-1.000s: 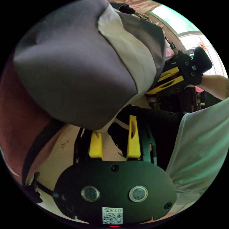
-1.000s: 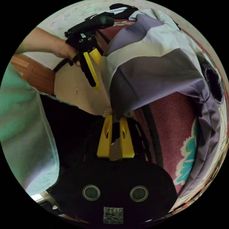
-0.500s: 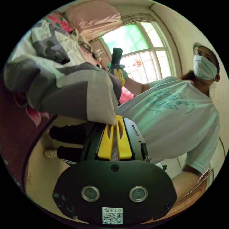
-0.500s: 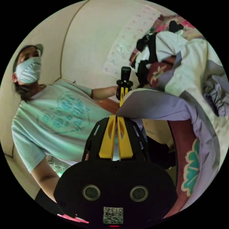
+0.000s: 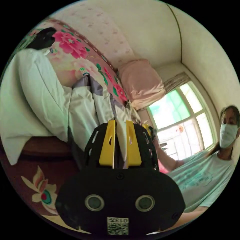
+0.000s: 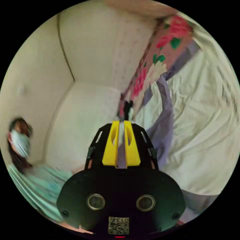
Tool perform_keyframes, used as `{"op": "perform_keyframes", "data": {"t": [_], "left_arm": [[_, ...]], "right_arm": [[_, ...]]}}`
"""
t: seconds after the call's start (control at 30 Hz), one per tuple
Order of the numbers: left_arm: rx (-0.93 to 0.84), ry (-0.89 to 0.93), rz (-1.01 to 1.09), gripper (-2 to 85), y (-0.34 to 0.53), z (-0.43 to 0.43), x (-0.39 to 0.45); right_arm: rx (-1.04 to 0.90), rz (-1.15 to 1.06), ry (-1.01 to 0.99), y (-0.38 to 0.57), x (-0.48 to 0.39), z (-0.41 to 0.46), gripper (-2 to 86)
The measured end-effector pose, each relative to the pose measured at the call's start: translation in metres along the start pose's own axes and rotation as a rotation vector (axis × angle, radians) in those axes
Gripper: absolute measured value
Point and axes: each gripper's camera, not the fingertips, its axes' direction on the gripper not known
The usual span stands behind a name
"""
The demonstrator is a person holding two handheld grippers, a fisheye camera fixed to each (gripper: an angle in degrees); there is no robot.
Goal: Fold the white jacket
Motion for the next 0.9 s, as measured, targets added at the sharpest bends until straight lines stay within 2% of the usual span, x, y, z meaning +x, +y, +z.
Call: {"op": "perform_keyframes", "data": {"t": [0.07, 0.1, 0.17, 0.27, 0.37, 0.43, 0.47, 0.53, 0.57, 0.63, 0.7, 0.73, 0.8, 0.87, 0.9], "left_arm": [[-0.075, -0.008, -0.002, 8.9, 0.009, 0.000, 0.000], [-0.097, 0.009, -0.023, 9.4, 0.020, 0.001, -0.002], [-0.184, -0.008, -0.022, 10.2, 0.040, 0.008, 0.001], [-0.358, -0.175, -0.008, 13.5, 0.079, 0.035, 0.009], [-0.438, -0.193, -0.088, 14.3, 0.099, 0.074, 0.001], [-0.483, -0.164, -0.075, 9.7, 0.097, 0.096, 0.005], [-0.505, -0.176, -0.049, 3.8, 0.090, 0.102, 0.014], [-0.511, -0.131, -0.012, 2.7, 0.074, 0.097, 0.030], [-0.515, -0.030, 0.001, 2.5, 0.060, 0.090, 0.039], [-0.459, 0.133, 0.015, 2.5, 0.032, 0.073, 0.048], [-0.243, 0.214, 0.057, 3.1, -0.026, 0.047, 0.051], [-0.173, 0.201, 0.070, 3.4, -0.041, 0.039, 0.051], [0.078, 0.113, 0.060, 5.6, -0.086, 0.014, 0.038], [0.127, -0.031, 0.006, 8.0, -0.098, 0.009, 0.022], [0.094, -0.095, -0.031, 9.4, -0.097, 0.014, 0.014]], "right_arm": [[-0.240, -0.201, 0.229, 0.003, -0.032, 0.021, 10.9], [-0.383, -0.298, 0.270, 0.014, -0.045, 0.040, 11.5], [-0.554, -0.360, 0.216, 0.034, -0.053, 0.067, 11.5], [-0.741, -0.313, 0.159, 0.065, -0.041, 0.114, 12.0], [-0.819, -0.287, 0.215, 0.085, -0.019, 0.160, 11.1], [-0.849, -0.252, 0.171, 0.083, -0.014, 0.182, 7.7], [-0.852, -0.256, 0.113, 0.076, -0.020, 0.190, 3.9], [-0.874, -0.284, 0.052, 0.058, -0.038, 0.190, 2.5], [-0.902, -0.322, -0.037, 0.042, -0.053, 0.183, 2.0], [-0.876, -0.317, -0.215, 0.006, -0.067, 0.165, 1.7], [-0.685, -0.219, -0.356, -0.056, -0.061, 0.142, 2.0], [-0.627, -0.197, -0.367, -0.072, -0.057, 0.138, 2.3], [-0.357, -0.083, -0.322, -0.134, -0.029, 0.128, 4.0], [-0.150, -0.006, -0.229, -0.168, -0.005, 0.121, 7.4], [-0.078, 0.100, -0.212, -0.184, 0.015, 0.121, 9.1]]}}
